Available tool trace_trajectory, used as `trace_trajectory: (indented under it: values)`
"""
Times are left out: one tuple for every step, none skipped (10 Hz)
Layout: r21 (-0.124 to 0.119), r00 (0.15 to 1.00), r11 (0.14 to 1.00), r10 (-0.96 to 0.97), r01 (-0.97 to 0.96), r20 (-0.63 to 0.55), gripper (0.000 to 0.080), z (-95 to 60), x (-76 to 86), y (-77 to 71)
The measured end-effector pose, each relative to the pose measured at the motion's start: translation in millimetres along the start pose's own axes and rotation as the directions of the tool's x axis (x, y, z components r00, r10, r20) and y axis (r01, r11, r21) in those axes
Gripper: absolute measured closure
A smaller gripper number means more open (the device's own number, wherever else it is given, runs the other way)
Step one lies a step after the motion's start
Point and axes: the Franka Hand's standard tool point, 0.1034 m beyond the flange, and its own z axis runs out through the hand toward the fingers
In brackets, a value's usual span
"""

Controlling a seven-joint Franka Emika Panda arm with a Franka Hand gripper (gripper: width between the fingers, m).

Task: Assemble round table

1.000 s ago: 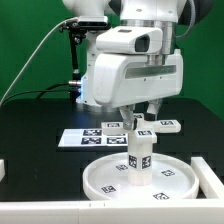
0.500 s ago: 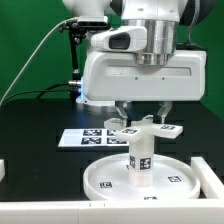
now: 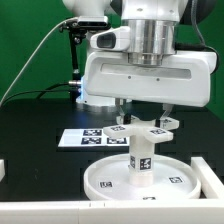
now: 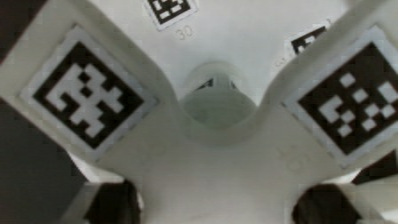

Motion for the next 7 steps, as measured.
trace_trajectory:
  values:
    - [0.001,0.999,0.999,0.052,-0.052,-0.005,0.0370,-0.1,-0.4,0.4]
    - [0.001,0.996,0.996,0.090,-0.090,-0.003,0.0370,-0.2,-0.5,0.3]
    - [0.001,0.987,0.987,0.160,-0.160,-0.001,0.0370,-0.3,-0.7,0.3]
    - [0.002,0.969,0.969,0.249,-0.249,0.003,0.0370,-0.2,-0.9,0.4]
    - [0.001,0.941,0.941,0.339,-0.339,0.006,0.0370,-0.2,-1.0,0.2]
    - [0.003,0.885,0.885,0.466,-0.466,0.010,0.0370,-0.3,-1.2,-0.2]
    - [0.009,0.804,0.804,0.594,-0.595,0.023,0.0370,-0.6,-1.0,-0.7]
